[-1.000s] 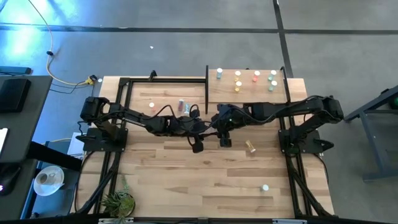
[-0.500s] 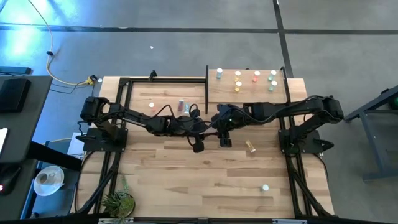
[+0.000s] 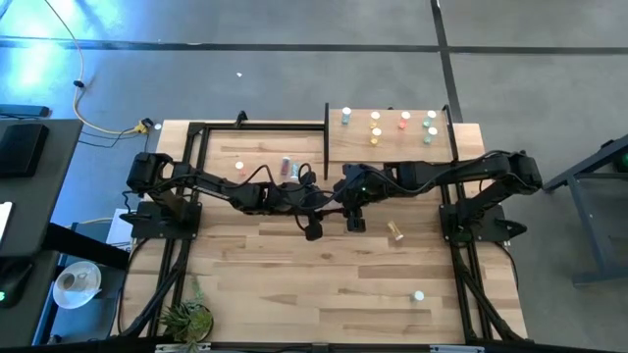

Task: Pick and place medicine bottles onto shelf by color
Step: Put the bottom pink medicine bottle aligned with the other pink medicine bottle on the shelf

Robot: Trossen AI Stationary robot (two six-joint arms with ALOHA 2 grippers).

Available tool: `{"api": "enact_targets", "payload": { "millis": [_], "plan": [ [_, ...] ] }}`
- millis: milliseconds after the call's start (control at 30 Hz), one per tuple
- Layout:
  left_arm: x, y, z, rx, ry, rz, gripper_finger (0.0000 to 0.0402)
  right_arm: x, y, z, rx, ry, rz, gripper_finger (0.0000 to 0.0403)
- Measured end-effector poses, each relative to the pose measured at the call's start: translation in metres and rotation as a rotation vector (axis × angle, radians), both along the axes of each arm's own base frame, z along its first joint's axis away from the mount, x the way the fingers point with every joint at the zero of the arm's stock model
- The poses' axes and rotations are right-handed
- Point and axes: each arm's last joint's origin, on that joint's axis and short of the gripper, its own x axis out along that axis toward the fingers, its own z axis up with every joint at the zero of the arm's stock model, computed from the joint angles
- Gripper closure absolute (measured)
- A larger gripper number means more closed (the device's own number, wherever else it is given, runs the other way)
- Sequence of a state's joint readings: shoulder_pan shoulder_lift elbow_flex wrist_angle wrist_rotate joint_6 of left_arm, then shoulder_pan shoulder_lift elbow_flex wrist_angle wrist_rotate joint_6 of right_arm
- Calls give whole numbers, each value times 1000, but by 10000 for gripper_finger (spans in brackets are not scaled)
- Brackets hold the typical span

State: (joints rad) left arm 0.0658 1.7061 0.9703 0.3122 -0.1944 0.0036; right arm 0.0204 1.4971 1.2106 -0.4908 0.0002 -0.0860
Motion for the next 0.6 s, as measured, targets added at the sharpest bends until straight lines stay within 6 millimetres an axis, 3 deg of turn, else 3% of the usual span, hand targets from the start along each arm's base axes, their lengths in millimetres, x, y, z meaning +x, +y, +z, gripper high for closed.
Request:
{"api": "enact_targets", "payload": {
  "millis": [300,600],
  "plan": [
    [0,0,0,0,0,-1,300,0,0,0,0,5,0,288],
    [0,0,0,0,1,-1,300,0,0,0,-1,6,0,294]
  ]
}}
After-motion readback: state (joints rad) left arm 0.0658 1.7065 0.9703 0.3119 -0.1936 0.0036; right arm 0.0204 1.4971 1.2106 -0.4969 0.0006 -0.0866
